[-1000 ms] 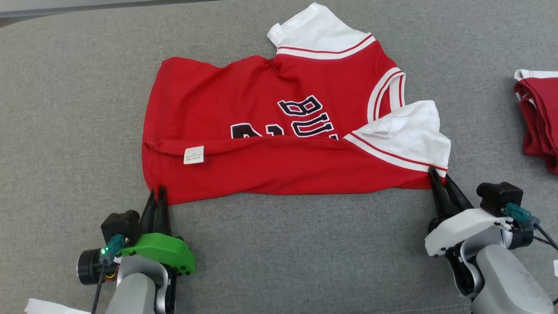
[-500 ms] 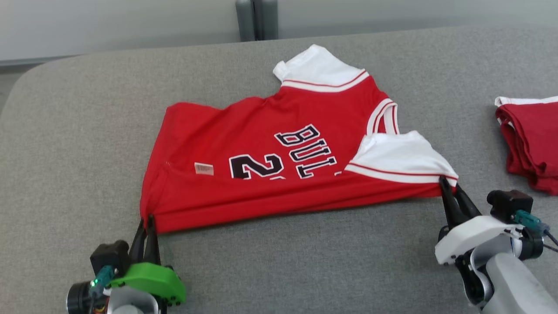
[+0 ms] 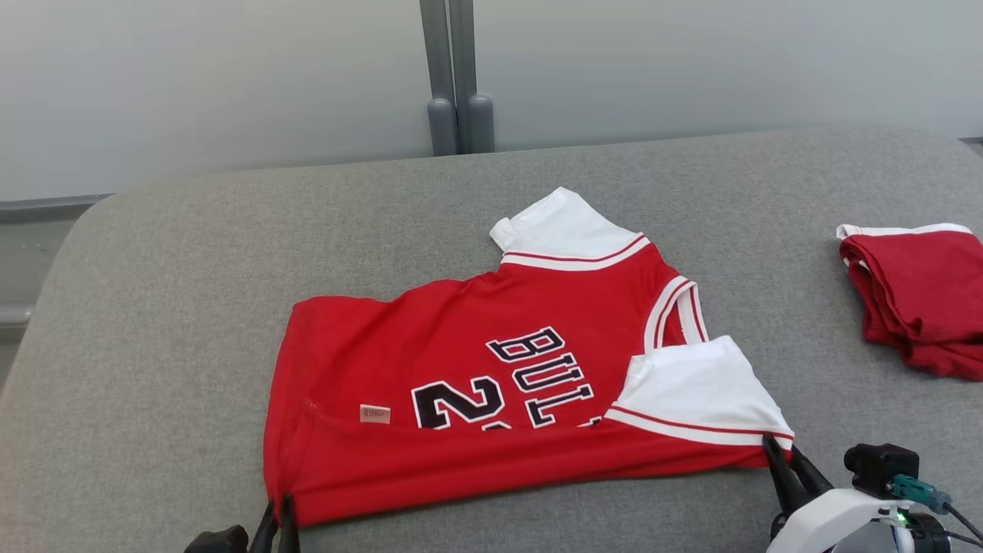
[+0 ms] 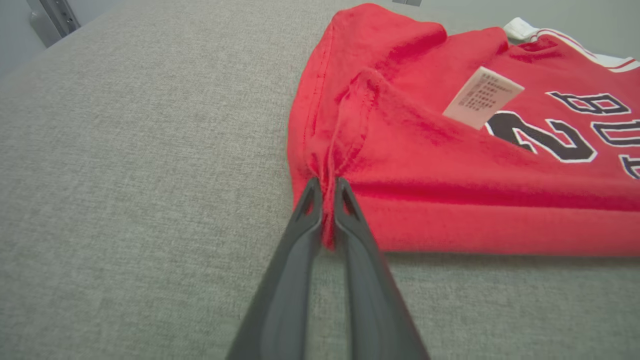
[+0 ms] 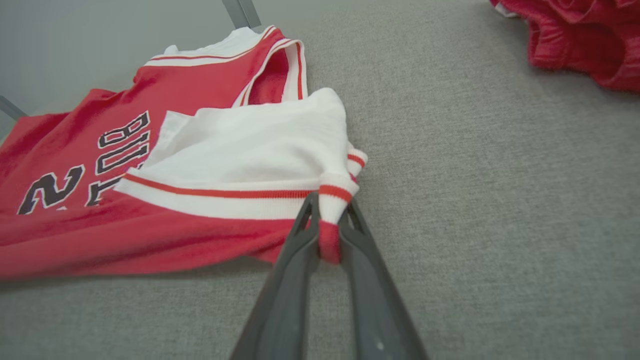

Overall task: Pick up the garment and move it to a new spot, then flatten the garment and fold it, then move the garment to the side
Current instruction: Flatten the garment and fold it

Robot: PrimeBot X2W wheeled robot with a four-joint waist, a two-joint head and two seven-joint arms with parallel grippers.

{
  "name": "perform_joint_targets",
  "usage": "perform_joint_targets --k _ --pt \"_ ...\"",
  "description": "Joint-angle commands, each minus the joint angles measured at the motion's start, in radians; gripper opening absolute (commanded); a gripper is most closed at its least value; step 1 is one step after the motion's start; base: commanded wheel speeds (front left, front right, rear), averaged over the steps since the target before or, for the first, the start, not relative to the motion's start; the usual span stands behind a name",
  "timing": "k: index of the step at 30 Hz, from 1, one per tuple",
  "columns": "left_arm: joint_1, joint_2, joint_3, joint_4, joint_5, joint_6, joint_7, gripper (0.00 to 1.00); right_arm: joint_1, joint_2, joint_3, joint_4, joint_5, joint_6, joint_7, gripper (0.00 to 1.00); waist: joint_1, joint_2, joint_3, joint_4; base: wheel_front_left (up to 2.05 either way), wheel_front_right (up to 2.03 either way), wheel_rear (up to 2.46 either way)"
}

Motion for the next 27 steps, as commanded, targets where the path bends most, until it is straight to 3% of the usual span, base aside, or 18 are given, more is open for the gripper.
perform_joint_targets --k 1,2,14,27 --pt "-0.006 0.011 0.000 0.002 0.004 0.005 0.001 1.00 0.000 -0.008 0.006 0.010 0.009 -0.003 -0.002 0.46 0.0000 -0.0001 0.014 0.002 0.00 0.00 0.00" --pt "-0.015 0.010 -0.007 0.004 0.003 0.006 0.001 1.00 -0.012 -0.008 0.008 0.012 0.008 -0.003 -0.002 1.00 0.0000 -0.0001 0.021 0.003 0.00 0.00 0.00" --pt "-0.239 0.017 0.014 0.011 0.077 0.014 0.001 1.00 -0.219 0.021 -0.091 -0.008 -0.122 -0.003 -0.002 1.00 0.0000 -0.0001 0.150 0.004 0.00 0.00 0.00" --pt "-0.659 0.074 0.005 0.360 0.105 -0.004 0.012 1.00 -0.518 0.045 0.078 0.060 -0.141 -0.003 0.000 1.00 0.0000 -0.0001 0.313 -0.037 0.00 0.00 0.00"
